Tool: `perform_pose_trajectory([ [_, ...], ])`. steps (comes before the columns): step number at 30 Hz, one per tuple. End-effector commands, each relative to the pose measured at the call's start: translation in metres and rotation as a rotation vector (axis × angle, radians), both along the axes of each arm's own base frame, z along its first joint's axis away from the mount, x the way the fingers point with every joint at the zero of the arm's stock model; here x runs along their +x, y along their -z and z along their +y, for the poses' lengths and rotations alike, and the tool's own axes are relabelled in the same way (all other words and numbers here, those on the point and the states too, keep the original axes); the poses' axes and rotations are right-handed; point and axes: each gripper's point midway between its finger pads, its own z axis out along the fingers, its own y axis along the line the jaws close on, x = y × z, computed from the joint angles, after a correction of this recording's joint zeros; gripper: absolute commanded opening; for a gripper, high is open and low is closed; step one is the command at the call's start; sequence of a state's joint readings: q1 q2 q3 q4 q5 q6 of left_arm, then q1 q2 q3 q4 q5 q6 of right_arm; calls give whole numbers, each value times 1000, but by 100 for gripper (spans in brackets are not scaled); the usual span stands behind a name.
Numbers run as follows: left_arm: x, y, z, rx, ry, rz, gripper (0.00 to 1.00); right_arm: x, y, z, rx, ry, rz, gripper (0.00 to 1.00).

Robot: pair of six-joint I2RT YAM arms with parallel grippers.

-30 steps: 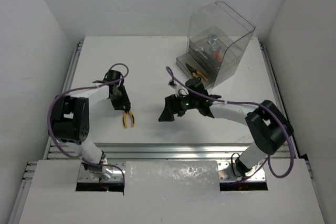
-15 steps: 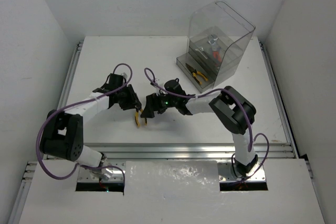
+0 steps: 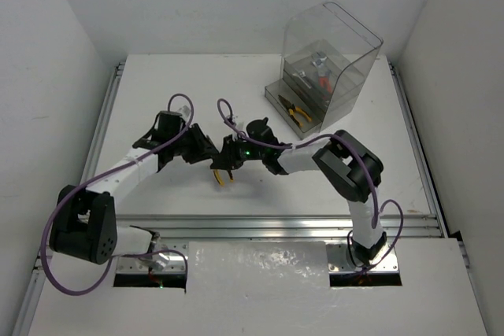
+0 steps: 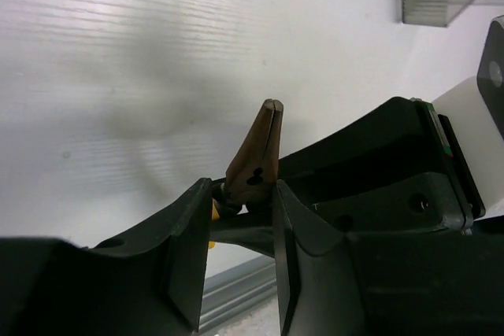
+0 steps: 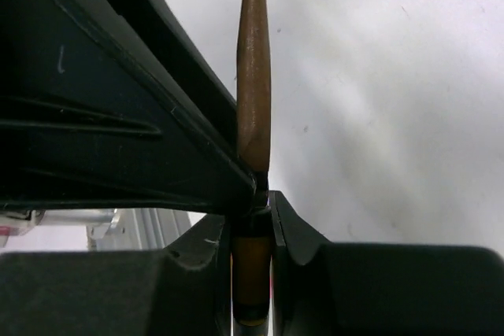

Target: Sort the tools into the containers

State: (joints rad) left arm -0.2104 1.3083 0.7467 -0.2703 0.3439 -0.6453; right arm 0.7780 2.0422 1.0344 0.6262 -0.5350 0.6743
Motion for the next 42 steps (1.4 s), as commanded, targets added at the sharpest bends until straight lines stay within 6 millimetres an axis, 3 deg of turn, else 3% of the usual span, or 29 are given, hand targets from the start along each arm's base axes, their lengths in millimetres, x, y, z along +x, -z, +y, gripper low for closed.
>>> perform_pose_trajectory([
  [1, 23, -51, -17, -101, 19, -172, 27, -7, -53, 0, 85, -32, -105, 0],
  [2, 24, -52, -15, -84, 14, -178, 55, -5, -54, -5, 63, -24, -137, 0],
  [4, 29, -58, 5, 29, -51, -177, 75, 3, -47, -20, -50, 47, -140, 0],
  [5, 30, -63, 14, 77, -82, -181, 87, 13, -61, -30, -78, 83, -191, 0],
  [6, 33, -72, 35, 169, -155, -182, 93, 14, -50, -47, -165, 118, -150, 0],
  [7, 31, -86, 48, 221, -195, -215, 100, 26, -52, -61, -211, 182, -161, 0],
  [8, 30, -96, 64, 279, -252, -228, 100, 43, -67, -81, -231, 236, -194, 0],
  [9, 28, -110, 87, 364, -336, -245, 100, 44, -59, -101, -312, 261, -167, 0],
  [10, 21, -129, 97, 395, -363, -301, 100, 56, -62, -117, -373, 311, -194, 0],
  [11, 17, -139, 105, 424, -379, -329, 100, 76, -79, -133, -431, 321, -273, 0],
  [13, 4, -156, 115, 484, -346, -414, 100, 84, -73, -165, -616, 322, -292, 0],
  [14, 0, -155, 115, 500, -327, -430, 100, 110, -90, -186, -710, 358, -390, 0],
  [15, -7, -145, 120, 537, -300, -436, 100, 114, -75, -201, -810, 339, -375, 0],
  [16, -13, -124, 122, 565, -283, -404, 100, 138, -88, -223, -903, 369, -455, 0],
  [18, -18, -110, 127, 578, -310, -404, 100, 153, -73, -243, -1020, 352, -452, 0],
  [19, -19, -104, 123, 567, -283, -405, 100, 171, -86, -253, -1047, 368, -489, 0],
  [20, -19, -108, 116, 543, -249, -415, 99, 177, -85, -261, -1080, 374, -488, 0],
  [21, -18, -109, 117, 548, -256, -416, 99, 185, -76, -266, -1109, 373, -476, 0],
  [24, -17, -104, 115, 543, -242, -406, 99, 211, -84, -277, -1134, 396, -499, 0],
  [29, -17, -99, 109, 530, -213, -399, 99, 230, -62, -295, -1238, 403, -474, 4],
  [30, -17, -99, 108, 528, -210, -400, 99, 233, -58, -298, -1260, 422, -469, 24],
  [32, -17, -97, 104, 520, -191, -400, 99, 239, -62, -297, -1263, 445, -465, 47],
  [36, -15, -93, 100, 511, -165, -391, 99, 238, -84, -291, -1218, 476, -446, 62],
  [38, -16, -93, 100, 511, -163, -391, 99, 234, -96, -284, -1171, 496, -435, 64],
  [40, -16, -95, 100, 508, -166, -399, 99, 225, -113, -275, -1098, 501, -433, 63],
  [42, -17, -96, 100, 507, -167, -404, 99, 206, -108, -253, -975, 447, -367, 54],
])
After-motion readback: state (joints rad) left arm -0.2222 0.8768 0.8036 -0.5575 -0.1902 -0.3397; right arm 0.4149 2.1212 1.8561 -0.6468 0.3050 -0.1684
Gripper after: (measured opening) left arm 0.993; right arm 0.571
